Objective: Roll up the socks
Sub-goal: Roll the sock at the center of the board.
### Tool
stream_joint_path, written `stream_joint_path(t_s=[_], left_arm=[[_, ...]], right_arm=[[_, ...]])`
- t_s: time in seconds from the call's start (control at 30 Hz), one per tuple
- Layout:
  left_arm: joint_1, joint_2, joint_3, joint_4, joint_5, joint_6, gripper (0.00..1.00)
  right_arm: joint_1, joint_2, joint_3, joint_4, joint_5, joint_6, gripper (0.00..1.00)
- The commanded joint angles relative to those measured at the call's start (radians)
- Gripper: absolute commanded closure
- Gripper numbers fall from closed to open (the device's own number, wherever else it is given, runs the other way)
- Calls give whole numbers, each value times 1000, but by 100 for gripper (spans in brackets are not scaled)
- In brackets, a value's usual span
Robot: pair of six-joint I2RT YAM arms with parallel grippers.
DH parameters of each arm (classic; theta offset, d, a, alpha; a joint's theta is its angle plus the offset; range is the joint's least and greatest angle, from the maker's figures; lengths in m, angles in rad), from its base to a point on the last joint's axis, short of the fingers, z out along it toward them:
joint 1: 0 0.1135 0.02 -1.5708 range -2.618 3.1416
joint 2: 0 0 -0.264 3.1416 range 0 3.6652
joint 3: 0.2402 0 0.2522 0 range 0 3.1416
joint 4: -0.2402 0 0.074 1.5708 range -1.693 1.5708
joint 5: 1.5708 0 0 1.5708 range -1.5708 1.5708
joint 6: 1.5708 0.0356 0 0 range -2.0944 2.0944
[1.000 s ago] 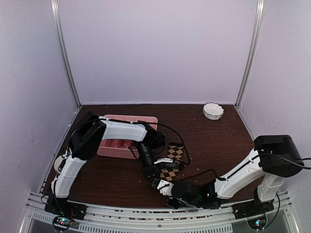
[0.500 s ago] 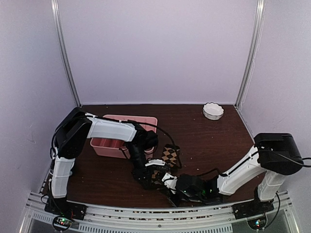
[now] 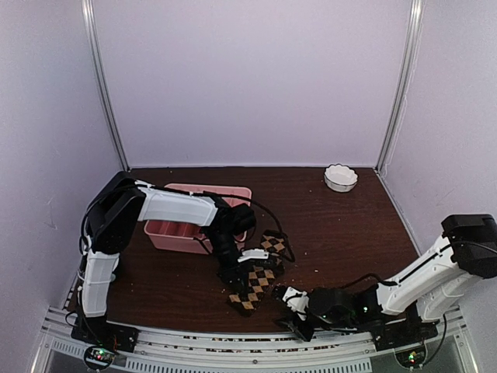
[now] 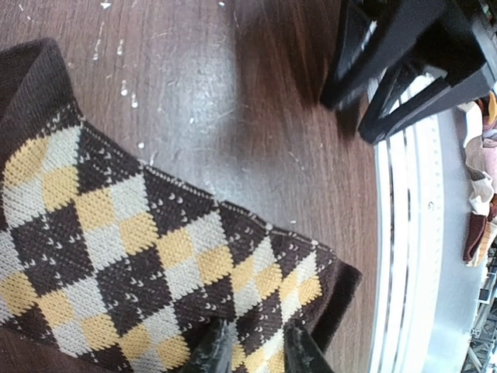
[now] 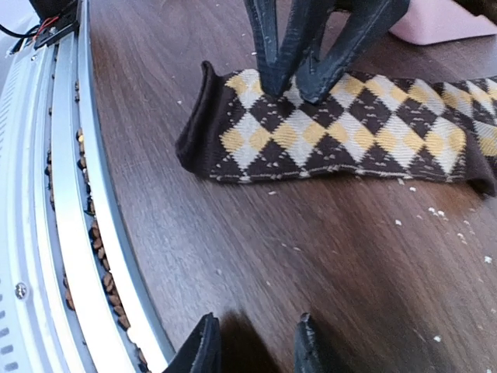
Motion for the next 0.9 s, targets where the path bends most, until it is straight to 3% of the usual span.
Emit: stream_joint_path(t_s=[0.0,0.07,0.1,0.13,0.23,0.3,0.4,0.47,0.57,0.7,0.8,0.87], left_arm=[[2,26,31,43,20,-27,76],[-1,47,47,58,5,-37,76],[-3,58,61,61,-1,-43,76],[-4,74,78,61,-1,-47,76],[-10,126,157,45,22,-55,76],[-13,158,202,29,65,-68,76],[-15,196,273,17,137,-89,76],[-15,209,301,8,157,-92,76],[-9,201,312,7,147,-96,76],[9,171,320,-23,153,-82,75],[16,119,323,-61,150,-51,73],[26,87,325,-72,147,-44,71]], right_arm=[[14,-88,-6,-89,185,46,66],[14,-133,-16,-75,309,58,60],[10,-162,-22,-68,368,70,24],[3,-180,-22,-80,429,89,2],[-43,-205,24,-259,617,241,0],[-83,-204,43,-361,621,318,1],[-135,-189,-4,-231,372,222,0],[-135,-165,-4,-175,284,158,0],[-112,-129,24,-176,277,74,0],[-108,-135,53,-295,447,136,0],[-141,-217,-36,-136,367,180,1],[-151,-228,-86,-20,261,121,1]])
